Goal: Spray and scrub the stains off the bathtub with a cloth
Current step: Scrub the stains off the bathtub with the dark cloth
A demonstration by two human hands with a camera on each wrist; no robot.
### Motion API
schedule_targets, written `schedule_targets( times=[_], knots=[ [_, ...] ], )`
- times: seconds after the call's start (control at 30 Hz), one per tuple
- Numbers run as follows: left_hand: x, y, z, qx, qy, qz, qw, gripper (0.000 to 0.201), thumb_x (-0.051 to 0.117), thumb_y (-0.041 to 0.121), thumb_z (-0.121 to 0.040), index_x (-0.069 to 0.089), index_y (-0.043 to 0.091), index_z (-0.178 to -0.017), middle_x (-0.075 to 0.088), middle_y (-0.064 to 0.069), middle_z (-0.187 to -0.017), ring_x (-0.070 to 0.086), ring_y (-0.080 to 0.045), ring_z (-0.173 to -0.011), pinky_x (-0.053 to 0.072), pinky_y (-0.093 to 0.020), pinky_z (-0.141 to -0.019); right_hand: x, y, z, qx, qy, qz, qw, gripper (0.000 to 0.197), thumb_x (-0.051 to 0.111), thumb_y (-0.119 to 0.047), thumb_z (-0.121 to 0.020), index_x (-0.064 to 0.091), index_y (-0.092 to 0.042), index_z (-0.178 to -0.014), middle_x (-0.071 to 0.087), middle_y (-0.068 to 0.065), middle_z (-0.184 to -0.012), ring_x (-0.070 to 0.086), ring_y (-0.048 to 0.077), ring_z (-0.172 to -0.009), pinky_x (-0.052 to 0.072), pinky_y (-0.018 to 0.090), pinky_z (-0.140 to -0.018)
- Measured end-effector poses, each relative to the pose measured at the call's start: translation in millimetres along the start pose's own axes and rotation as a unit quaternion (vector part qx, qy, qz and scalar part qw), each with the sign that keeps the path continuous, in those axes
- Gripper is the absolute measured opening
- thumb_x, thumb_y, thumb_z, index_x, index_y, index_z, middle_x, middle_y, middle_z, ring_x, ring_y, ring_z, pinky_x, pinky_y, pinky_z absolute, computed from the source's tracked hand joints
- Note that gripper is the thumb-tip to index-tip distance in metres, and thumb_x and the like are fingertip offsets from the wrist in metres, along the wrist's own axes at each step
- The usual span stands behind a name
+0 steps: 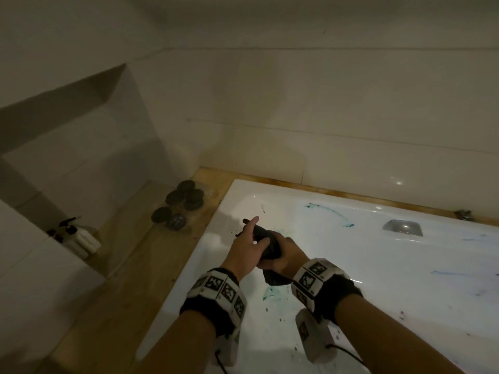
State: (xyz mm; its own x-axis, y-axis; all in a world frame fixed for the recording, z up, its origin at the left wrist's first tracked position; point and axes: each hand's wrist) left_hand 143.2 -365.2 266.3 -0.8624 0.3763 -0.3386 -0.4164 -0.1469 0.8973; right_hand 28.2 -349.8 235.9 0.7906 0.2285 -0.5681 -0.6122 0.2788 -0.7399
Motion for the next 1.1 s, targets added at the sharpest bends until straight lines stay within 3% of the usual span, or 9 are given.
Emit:
schedule_targets(
  times=[0.17, 0.3, 0.47, 0.6, 0.73, 0.8, 0.9, 1.03, 1.1],
  knots=[
    [7.6, 1.6, -17.1, -0.001, 0.006, -0.026, 1.000, 0.057, 0.047, 0.016, -0.096, 0.022, 0.024, -0.147, 0.037, -0.010, -0.144, 0.037, -0.024, -0.132, 0.038, -0.035, -0.105, -15.8, -3.9, -8.6, -0.035, -0.015, 0.043, 0.998, 0.067, 0.066, -0.034, -0.079, 0.036, -0.031, -0.138, 0.048, -0.005, -0.121, 0.044, 0.022, -0.114, 0.040, 0.034, -0.100],
    [15.3, -14.8, -38.3, 0.005, -0.011, -0.069, 0.998, 0.057, 0.047, 0.018, -0.096, 0.020, 0.023, -0.147, 0.041, -0.011, -0.142, 0.041, -0.024, -0.129, 0.040, -0.035, -0.104, -6.4, 19.0, -26.1, -0.042, -0.002, -0.017, 0.999, 0.074, 0.067, -0.033, -0.079, 0.029, -0.028, -0.142, 0.054, 0.004, -0.124, 0.051, 0.024, -0.114, 0.043, 0.036, -0.099],
    [4.8, -59.5, -81.1, -0.003, -0.060, -0.149, 0.987, 0.057, 0.045, 0.018, -0.096, 0.020, 0.024, -0.147, 0.051, -0.012, -0.134, 0.053, -0.023, -0.118, 0.044, -0.037, -0.100, 13.7, 49.9, -63.8, 0.037, -0.037, -0.058, 0.997, 0.046, 0.054, -0.013, -0.086, 0.048, -0.027, -0.129, 0.063, 0.004, -0.115, 0.060, 0.023, -0.104, 0.045, 0.036, -0.096],
    [-31.2, -100.5, -127.8, -0.007, -0.072, -0.228, 0.971, 0.044, 0.043, 0.019, -0.097, 0.037, 0.024, -0.140, 0.068, -0.006, -0.103, 0.065, -0.017, -0.092, 0.051, -0.029, -0.087, 35.8, 78.8, -102.8, 0.114, -0.067, -0.123, 0.984, 0.038, 0.048, -0.005, -0.083, 0.059, -0.024, -0.115, 0.068, 0.010, -0.103, 0.064, 0.029, -0.086, 0.050, 0.040, -0.088],
    [-76.2, -144.5, -178.1, -0.019, -0.065, -0.329, 0.942, 0.040, 0.040, 0.013, -0.096, 0.047, 0.022, -0.134, 0.067, -0.007, -0.104, 0.062, -0.021, -0.094, 0.051, -0.034, -0.087, 59.0, 99.4, -138.1, 0.142, -0.078, -0.116, 0.980, 0.032, 0.046, -0.006, -0.084, 0.060, -0.025, -0.105, 0.067, 0.012, -0.106, 0.064, 0.033, -0.095, 0.050, 0.045, -0.090],
    [-95.1, -164.3, -201.1, -0.017, -0.072, -0.389, 0.918, 0.039, 0.038, 0.013, -0.097, 0.046, 0.020, -0.134, 0.063, -0.007, -0.115, 0.059, -0.021, -0.103, 0.047, -0.030, -0.092, 68.3, 107.7, -155.5, 0.150, -0.095, -0.096, 0.979, 0.038, 0.044, -0.003, -0.085, 0.058, -0.019, -0.116, 0.066, 0.011, -0.108, 0.063, 0.029, -0.099, 0.048, 0.041, -0.093],
    [-115.9, -186.5, -233.6, -0.003, -0.082, -0.458, 0.885, 0.042, 0.036, 0.011, -0.098, 0.040, 0.021, -0.138, 0.053, -0.004, -0.129, 0.051, -0.016, -0.115, 0.038, -0.019, -0.095, 77.1, 110.9, -182.4, 0.144, -0.120, -0.065, 0.980, 0.043, 0.041, -0.002, -0.086, 0.052, -0.025, -0.120, 0.066, 0.008, -0.106, 0.062, 0.023, -0.096, 0.047, 0.034, -0.092],
    [-126.2, -207.2, -274.9, 0.038, -0.084, -0.529, 0.844, 0.047, 0.036, 0.014, -0.098, 0.029, 0.024, -0.144, 0.039, -0.001, -0.141, 0.039, -0.014, -0.128, 0.030, -0.020, -0.103, 87.6, 122.5, -232.4, 0.109, -0.114, -0.097, 0.983, 0.042, 0.043, -0.007, -0.089, 0.049, -0.040, -0.114, 0.061, -0.023, -0.059, 0.050, -0.005, -0.061, 0.038, 0.026, -0.077],
    [-124.9, -215.5, -294.7, 0.056, -0.076, -0.554, 0.827, 0.049, 0.037, 0.017, -0.098, 0.026, 0.023, -0.146, 0.033, 0.001, -0.145, 0.035, -0.015, -0.132, 0.030, -0.023, -0.104, 91.2, 129.2, -257.8, 0.091, -0.086, -0.112, 0.986, 0.047, 0.045, -0.010, -0.090, 0.047, -0.051, -0.114, 0.061, -0.029, -0.064, 0.047, -0.015, -0.049, 0.039, 0.023, -0.073]
  ],
)
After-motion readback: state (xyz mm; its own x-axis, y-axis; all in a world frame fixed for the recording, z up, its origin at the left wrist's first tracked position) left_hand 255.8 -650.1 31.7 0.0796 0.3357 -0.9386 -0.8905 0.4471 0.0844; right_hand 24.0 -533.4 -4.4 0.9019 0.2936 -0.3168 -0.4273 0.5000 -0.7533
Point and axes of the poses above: each hand's wrist, its own z-axis away from the middle knuckle, its own x-axis out of the palm, y = z × x
